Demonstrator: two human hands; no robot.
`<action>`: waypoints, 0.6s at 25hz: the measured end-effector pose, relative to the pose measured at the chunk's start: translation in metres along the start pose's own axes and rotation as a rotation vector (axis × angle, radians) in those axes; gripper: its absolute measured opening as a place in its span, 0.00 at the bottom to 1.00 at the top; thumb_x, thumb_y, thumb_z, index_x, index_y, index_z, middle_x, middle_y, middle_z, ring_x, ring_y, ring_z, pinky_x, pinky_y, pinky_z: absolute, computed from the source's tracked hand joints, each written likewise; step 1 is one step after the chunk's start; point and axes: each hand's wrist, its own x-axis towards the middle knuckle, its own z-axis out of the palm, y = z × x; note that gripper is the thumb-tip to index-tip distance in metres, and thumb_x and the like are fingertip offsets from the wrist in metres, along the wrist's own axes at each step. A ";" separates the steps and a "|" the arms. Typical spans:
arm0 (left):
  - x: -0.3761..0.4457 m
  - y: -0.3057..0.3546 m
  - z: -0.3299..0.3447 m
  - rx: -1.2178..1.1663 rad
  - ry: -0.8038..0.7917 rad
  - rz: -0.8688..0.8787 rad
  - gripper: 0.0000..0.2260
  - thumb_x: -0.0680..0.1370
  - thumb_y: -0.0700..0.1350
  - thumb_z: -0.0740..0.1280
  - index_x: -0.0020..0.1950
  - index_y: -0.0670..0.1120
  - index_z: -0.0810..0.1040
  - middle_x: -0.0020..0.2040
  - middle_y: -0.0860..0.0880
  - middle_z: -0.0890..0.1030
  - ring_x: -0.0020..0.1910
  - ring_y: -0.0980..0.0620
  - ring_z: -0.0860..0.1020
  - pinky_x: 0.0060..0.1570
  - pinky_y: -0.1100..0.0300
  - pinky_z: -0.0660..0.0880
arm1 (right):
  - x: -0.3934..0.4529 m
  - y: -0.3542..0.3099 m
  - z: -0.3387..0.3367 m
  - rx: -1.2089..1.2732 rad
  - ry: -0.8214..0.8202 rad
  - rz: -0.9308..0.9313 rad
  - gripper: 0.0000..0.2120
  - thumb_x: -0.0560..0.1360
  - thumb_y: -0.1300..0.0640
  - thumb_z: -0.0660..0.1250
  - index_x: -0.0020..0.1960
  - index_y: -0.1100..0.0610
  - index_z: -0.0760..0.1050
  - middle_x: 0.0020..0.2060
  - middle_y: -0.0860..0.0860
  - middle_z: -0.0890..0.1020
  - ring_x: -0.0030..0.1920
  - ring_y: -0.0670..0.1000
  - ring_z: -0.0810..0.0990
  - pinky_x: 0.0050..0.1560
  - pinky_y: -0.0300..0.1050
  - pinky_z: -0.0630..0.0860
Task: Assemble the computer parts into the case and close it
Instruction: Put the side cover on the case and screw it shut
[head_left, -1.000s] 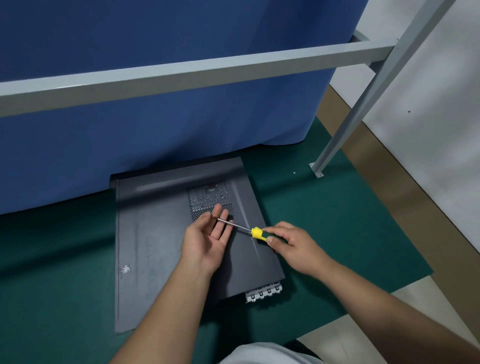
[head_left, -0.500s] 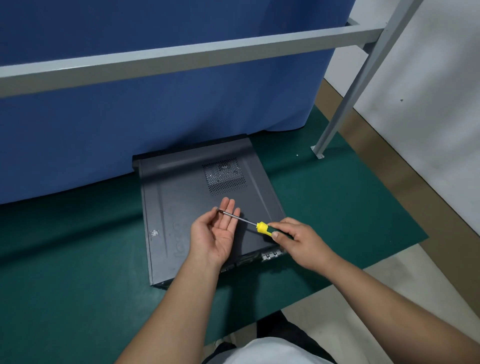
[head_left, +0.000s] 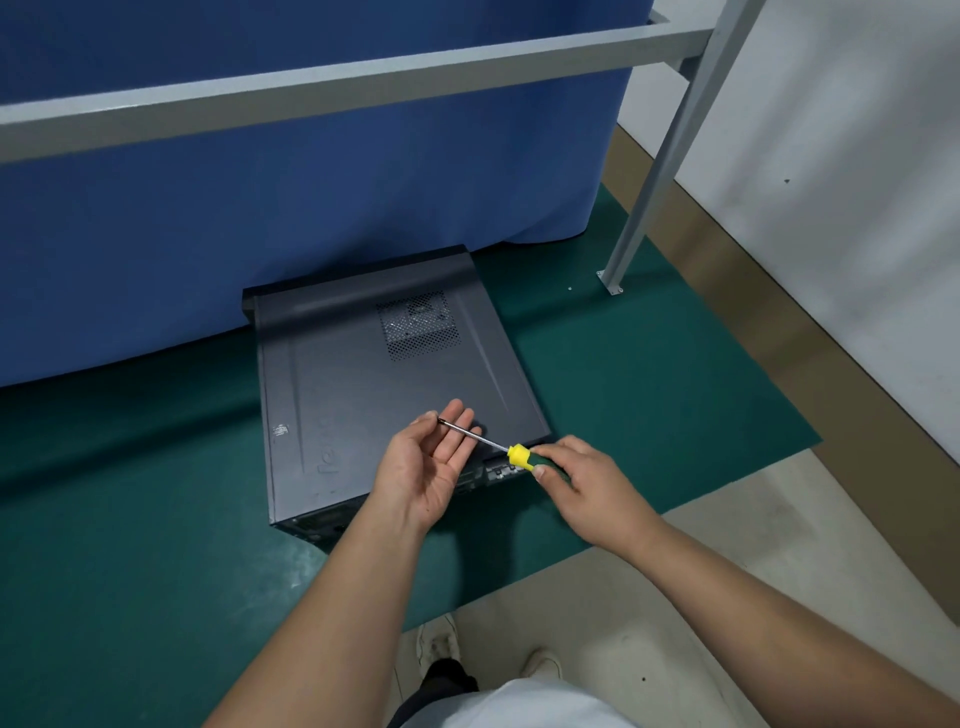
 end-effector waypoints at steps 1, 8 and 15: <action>-0.002 -0.008 0.003 0.009 0.001 -0.008 0.03 0.84 0.35 0.60 0.55 0.41 0.72 0.54 0.37 0.86 0.53 0.39 0.86 0.49 0.44 0.84 | -0.007 0.004 0.000 0.025 0.002 0.026 0.15 0.84 0.50 0.62 0.67 0.52 0.78 0.52 0.43 0.76 0.45 0.38 0.75 0.46 0.27 0.67; -0.014 -0.068 0.007 0.182 0.018 -0.064 0.07 0.85 0.39 0.61 0.61 0.40 0.77 0.55 0.40 0.86 0.53 0.43 0.86 0.51 0.47 0.84 | -0.061 0.037 0.011 0.304 0.000 0.292 0.10 0.80 0.42 0.67 0.55 0.46 0.72 0.45 0.47 0.80 0.39 0.46 0.77 0.42 0.47 0.75; -0.010 -0.105 0.013 0.294 0.062 -0.155 0.07 0.84 0.44 0.66 0.56 0.42 0.81 0.53 0.42 0.87 0.50 0.47 0.87 0.47 0.52 0.84 | -0.088 0.045 0.031 0.783 0.016 0.532 0.11 0.82 0.50 0.67 0.53 0.59 0.74 0.36 0.51 0.76 0.30 0.47 0.72 0.27 0.41 0.65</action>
